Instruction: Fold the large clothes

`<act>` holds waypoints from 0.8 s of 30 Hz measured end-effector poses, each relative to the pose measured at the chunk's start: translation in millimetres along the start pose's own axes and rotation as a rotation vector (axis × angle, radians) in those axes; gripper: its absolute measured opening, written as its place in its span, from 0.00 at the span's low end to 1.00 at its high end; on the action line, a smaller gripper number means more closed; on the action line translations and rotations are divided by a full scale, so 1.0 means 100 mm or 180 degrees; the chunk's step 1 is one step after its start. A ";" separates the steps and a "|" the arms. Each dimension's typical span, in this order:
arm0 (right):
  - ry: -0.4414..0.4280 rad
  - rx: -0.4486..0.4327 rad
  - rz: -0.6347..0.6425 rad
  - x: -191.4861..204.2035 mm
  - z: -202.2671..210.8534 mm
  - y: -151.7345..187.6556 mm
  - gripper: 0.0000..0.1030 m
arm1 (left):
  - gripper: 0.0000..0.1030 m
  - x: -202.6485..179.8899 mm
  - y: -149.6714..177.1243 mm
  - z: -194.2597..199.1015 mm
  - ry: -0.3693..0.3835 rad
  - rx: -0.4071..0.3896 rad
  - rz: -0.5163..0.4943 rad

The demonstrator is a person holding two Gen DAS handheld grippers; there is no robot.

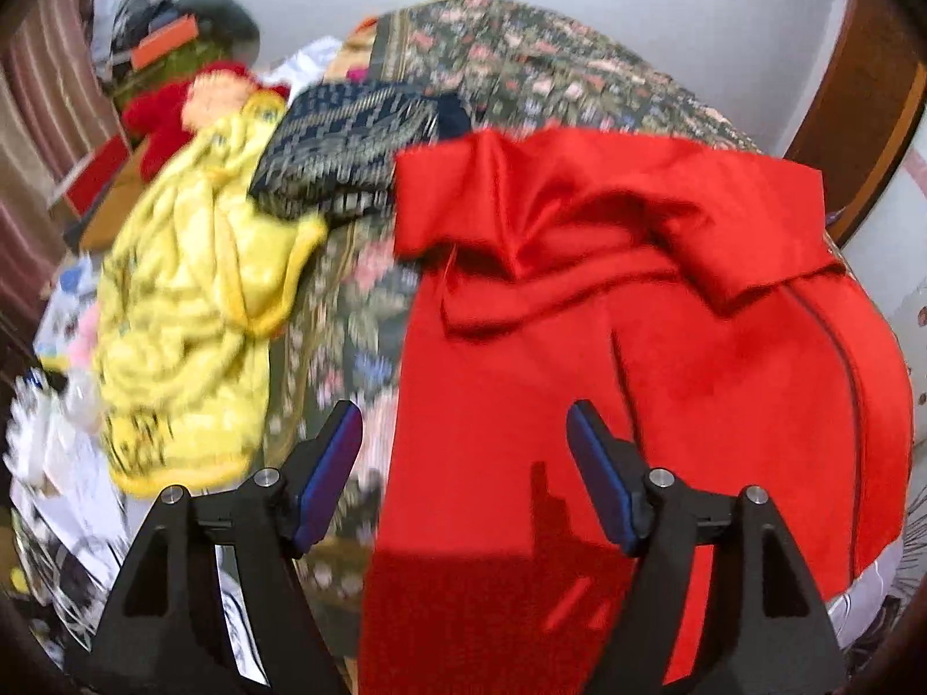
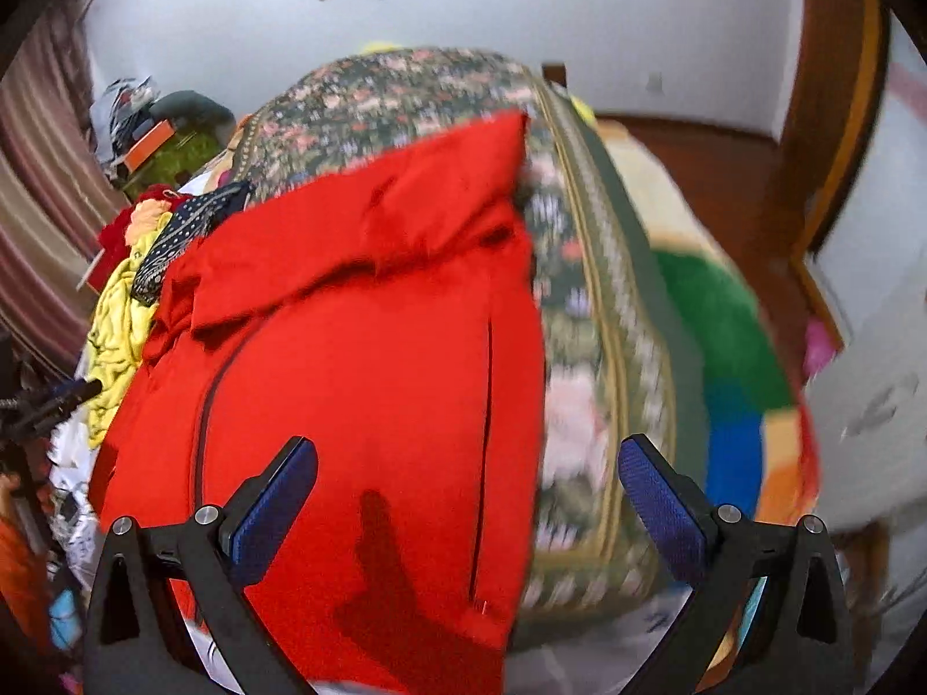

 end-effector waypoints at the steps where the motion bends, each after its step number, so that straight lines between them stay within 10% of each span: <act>1: -0.0016 0.0028 -0.0047 0.00 -0.02 0.07 1.00 | 0.70 0.05 0.06 -0.02 0.0028 0.0047 0.0061; 8: -0.0140 0.0081 -0.0116 0.12 -0.11 0.35 1.00 | 0.70 0.37 0.44 -0.21 0.0355 0.0455 0.0573; 16: -0.0439 -0.0117 -0.0419 0.13 -0.17 0.27 0.63 | 0.68 0.31 0.56 -0.25 0.0649 0.0521 0.0756; 21: -0.0559 -0.0197 -0.0314 0.16 -0.14 0.14 0.24 | 0.13 0.08 0.55 -0.22 0.0930 0.0623 0.0583; 24: -0.0554 -0.0234 -0.0148 0.24 -0.11 0.06 0.13 | 0.08 0.01 0.50 -0.21 0.0830 0.0545 0.0513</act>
Point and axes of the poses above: each gripper's, at about its wrist camera, not at the fingertips, and z roughly against the way its jaws point, x to its left, y to its underside, the point moved 6 cm from there along -z, roughly the way its jaws point, and after that the axes turned 14 degrees about z, right-handed, at the moved point
